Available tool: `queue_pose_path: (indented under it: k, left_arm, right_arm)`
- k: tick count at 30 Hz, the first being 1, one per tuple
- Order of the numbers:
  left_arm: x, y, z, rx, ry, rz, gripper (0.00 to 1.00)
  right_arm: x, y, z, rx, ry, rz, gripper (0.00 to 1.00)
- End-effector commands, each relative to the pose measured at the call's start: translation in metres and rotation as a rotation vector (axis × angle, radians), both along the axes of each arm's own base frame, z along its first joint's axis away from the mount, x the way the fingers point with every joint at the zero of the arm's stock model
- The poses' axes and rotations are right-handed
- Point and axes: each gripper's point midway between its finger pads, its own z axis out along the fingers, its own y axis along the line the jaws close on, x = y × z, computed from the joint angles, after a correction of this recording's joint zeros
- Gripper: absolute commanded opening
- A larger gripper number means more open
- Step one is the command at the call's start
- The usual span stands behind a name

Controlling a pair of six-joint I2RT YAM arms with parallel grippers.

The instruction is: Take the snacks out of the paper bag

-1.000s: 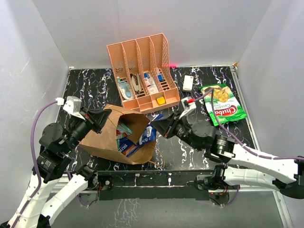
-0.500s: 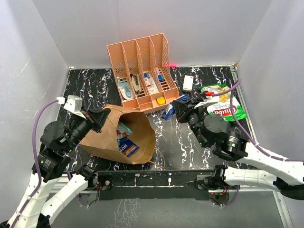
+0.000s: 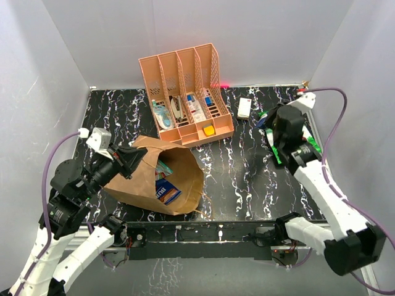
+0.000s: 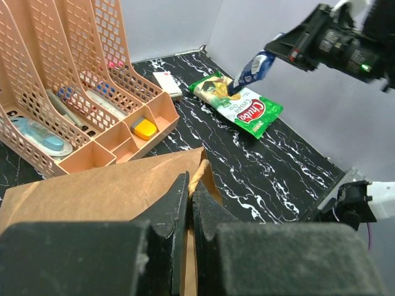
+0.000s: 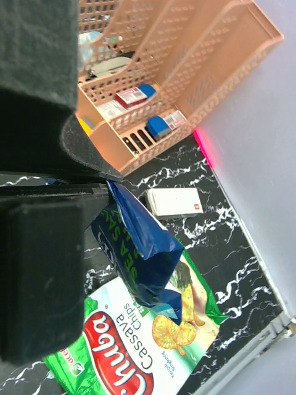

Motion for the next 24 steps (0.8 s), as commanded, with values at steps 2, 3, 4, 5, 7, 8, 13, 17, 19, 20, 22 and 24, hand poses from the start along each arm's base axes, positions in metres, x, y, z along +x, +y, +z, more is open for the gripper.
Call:
queue_pose_path:
  k: [2,3,4,5,7,8,13,17,19,20,22,24]
  left_arm:
    - [-0.015,0.001,0.009,-0.012,-0.041,-0.044,0.0]
    - [-0.016,0.001,0.011,-0.015,-0.043,-0.043,0.0]
    - [-0.017,0.002,0.012,-0.017,-0.046,-0.043,0.0]
    - [-0.018,0.002,0.013,-0.02,-0.049,-0.042,0.0]
    - [-0.018,0.002,0.015,-0.026,-0.055,-0.045,0.0]
    - [-0.018,0.002,0.015,-0.024,-0.057,-0.047,0.0]
    - [-0.019,0.004,0.014,0.009,-0.062,-0.041,0.0]
    - [-0.019,0.005,0.013,0.013,-0.064,-0.038,0.0]
    - [-0.02,0.003,0.009,0.018,-0.058,-0.05,0.0]
    - [-0.02,0.002,0.006,0.02,-0.053,-0.06,0.0]
    - [-0.022,0.0,0.002,0.027,-0.042,-0.076,0.0]
    - [-0.023,-0.002,-0.002,0.035,-0.027,-0.09,0.0]
  right_arm:
    - [0.055,-0.013,0.008,0.259,-0.019,0.113,0.08]
    - [0.065,-0.022,0.008,0.277,-0.025,0.093,0.08]
    - [0.075,-0.03,0.006,0.284,-0.032,0.074,0.08]
    - [0.085,-0.038,0.006,0.291,-0.04,0.055,0.08]
    - [0.105,-0.056,0.003,0.328,-0.049,0.03,0.08]
    - [0.116,-0.062,0.006,0.344,-0.059,0.034,0.08]
    - [0.154,-0.08,0.008,0.39,-0.055,0.053,0.08]
    - [0.141,-0.106,-0.039,0.432,0.013,-0.012,0.08]
    - [0.124,-0.122,-0.08,0.424,0.059,-0.082,0.08]
    - [0.115,-0.13,-0.1,0.426,0.088,-0.117,0.08]
    - [0.095,-0.145,-0.142,0.446,0.161,-0.174,0.08]
    - [0.079,-0.151,-0.172,0.457,0.217,-0.182,0.08]
